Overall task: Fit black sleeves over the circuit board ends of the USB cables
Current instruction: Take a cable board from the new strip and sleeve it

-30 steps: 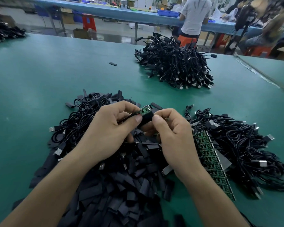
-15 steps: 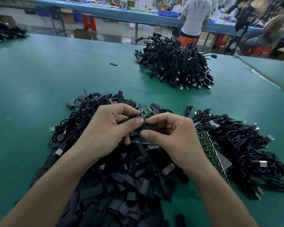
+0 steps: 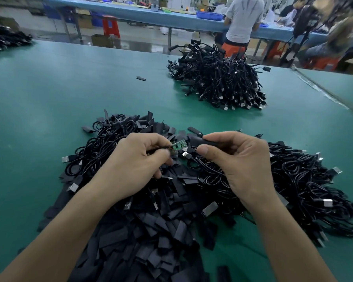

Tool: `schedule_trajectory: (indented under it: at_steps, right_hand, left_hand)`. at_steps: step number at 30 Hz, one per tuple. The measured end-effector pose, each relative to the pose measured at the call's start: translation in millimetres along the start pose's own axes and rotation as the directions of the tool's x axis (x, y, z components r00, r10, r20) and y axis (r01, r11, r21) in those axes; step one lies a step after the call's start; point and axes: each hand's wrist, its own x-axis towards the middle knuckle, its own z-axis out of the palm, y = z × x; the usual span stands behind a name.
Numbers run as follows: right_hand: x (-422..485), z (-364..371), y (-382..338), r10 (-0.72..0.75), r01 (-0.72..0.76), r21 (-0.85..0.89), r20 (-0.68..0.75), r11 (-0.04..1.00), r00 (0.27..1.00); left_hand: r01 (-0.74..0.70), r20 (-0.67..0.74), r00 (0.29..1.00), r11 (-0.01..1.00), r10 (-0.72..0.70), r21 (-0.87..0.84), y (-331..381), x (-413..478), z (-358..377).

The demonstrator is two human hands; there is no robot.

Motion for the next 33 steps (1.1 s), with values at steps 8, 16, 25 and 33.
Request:
schedule_trajectory:
  at_steps: [8,16,25,33]
  right_hand:
    - [1.2,-8.2,1.2,-0.013,0.022,-0.128,0.071,0.992,0.997]
    - [1.1,-9.7,4.0,0.0,0.017,-0.132,0.133,0.991,0.991]
    - [2.9,-9.0,8.0,-0.027,0.051,-0.175,0.137,0.983,0.99]
    - [2.3,-13.0,8.7,-0.007,0.055,-0.226,0.21,0.973,0.978]
  left_hand:
    - [-0.006,-0.001,1.0,0.996,0.006,-0.087,5.0,1.0,-0.5]
    - [0.076,-0.005,0.997,0.974,-0.079,-0.216,10.6,1.1,0.3]
    - [0.136,0.036,0.991,0.958,-0.131,-0.251,14.7,0.5,-2.0]
    - [0.201,0.083,0.979,0.94,-0.185,-0.275,17.3,-0.9,-5.5]
